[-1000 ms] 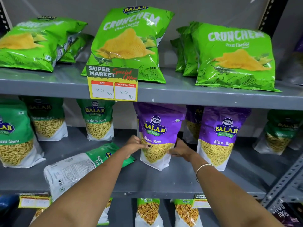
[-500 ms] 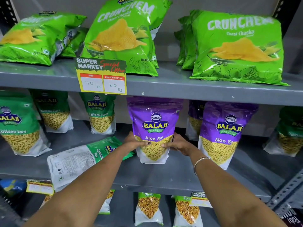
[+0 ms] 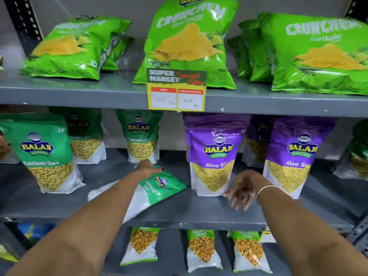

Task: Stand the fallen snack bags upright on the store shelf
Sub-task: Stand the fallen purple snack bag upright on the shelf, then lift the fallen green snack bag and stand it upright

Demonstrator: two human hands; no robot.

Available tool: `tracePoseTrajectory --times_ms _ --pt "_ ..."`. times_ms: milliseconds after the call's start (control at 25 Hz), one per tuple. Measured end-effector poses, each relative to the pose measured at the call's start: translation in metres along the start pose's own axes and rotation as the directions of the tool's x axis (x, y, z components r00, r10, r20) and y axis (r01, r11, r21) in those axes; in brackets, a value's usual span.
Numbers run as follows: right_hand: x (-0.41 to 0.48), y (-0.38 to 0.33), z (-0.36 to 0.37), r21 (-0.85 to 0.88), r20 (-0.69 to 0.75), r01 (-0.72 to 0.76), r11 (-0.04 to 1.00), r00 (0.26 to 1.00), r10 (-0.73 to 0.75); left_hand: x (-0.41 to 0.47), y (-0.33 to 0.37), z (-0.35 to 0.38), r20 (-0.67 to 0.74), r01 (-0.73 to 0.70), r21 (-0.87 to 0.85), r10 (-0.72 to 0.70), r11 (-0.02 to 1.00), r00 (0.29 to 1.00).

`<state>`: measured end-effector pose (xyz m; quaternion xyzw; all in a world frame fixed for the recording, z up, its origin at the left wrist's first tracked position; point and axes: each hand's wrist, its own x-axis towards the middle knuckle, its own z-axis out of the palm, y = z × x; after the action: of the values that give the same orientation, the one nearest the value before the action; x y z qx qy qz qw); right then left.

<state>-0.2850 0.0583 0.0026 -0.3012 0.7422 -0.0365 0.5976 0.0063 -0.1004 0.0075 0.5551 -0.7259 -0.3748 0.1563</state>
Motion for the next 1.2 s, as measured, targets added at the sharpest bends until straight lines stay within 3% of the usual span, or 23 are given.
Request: tracePoseTrajectory --times_ms 80,160,280,400,480,560,640,720,880,1040,1200 --pt "0.011 -0.028 0.036 0.08 0.107 -0.006 0.997 0.994 -0.003 0.014 -0.04 -0.036 0.007 0.037 0.027 -0.037 0.999 0.999" --pt "0.025 -0.058 0.078 0.17 0.105 0.016 0.985 0.994 -0.034 0.02 -0.074 -0.059 0.088 0.076 0.007 -0.076 0.997 0.993" --pt "0.047 -0.098 0.14 0.458 -0.088 0.149 0.876 0.989 -0.122 0.022 -0.103 -0.08 0.295 0.131 -0.137 -0.086 0.982 0.952" --pt "0.059 -0.12 0.185 0.691 -0.301 0.306 0.655 0.945 -0.125 0.028 -0.123 -0.09 0.444 0.196 -0.222 -0.079 0.955 0.892" --pt "0.062 -0.13 0.201 0.803 -0.372 0.41 0.433 0.912 -0.173 0.028 -0.127 -0.093 0.524 0.262 -0.253 -0.095 0.931 0.846" --pt "0.059 -0.139 0.209 0.846 -0.428 0.49 0.211 0.859 -0.281 0.019 -0.125 -0.097 0.61 0.318 -0.242 -0.111 0.917 0.784" --pt "0.051 -0.147 0.21 0.838 -0.48 0.536 0.106 0.814 -0.327 0.009 -0.118 -0.106 0.614 0.305 -0.186 -0.132 0.934 0.778" --pt "0.037 -0.158 0.205 0.783 -0.549 0.61 0.123 0.77 -0.325 0.002 -0.109 -0.119 0.58 0.246 -0.188 -0.094 0.951 0.809" --pt "-0.009 -0.192 0.177 0.606 -0.646 0.755 0.253 0.652 -0.398 0.001 -0.093 -0.141 0.482 0.112 -0.265 0.031 0.958 0.876" --pt "-0.035 -0.225 0.162 0.373 -0.777 0.874 0.31 0.477 -0.411 0.012 -0.087 -0.136 0.241 -0.103 -0.309 0.183 0.946 0.953" --pt "-0.02 -0.235 0.155 0.209 -0.821 0.922 0.327 0.347 -0.454 0.013 -0.086 -0.11 -0.027 -0.163 -0.289 0.162 0.943 0.986"
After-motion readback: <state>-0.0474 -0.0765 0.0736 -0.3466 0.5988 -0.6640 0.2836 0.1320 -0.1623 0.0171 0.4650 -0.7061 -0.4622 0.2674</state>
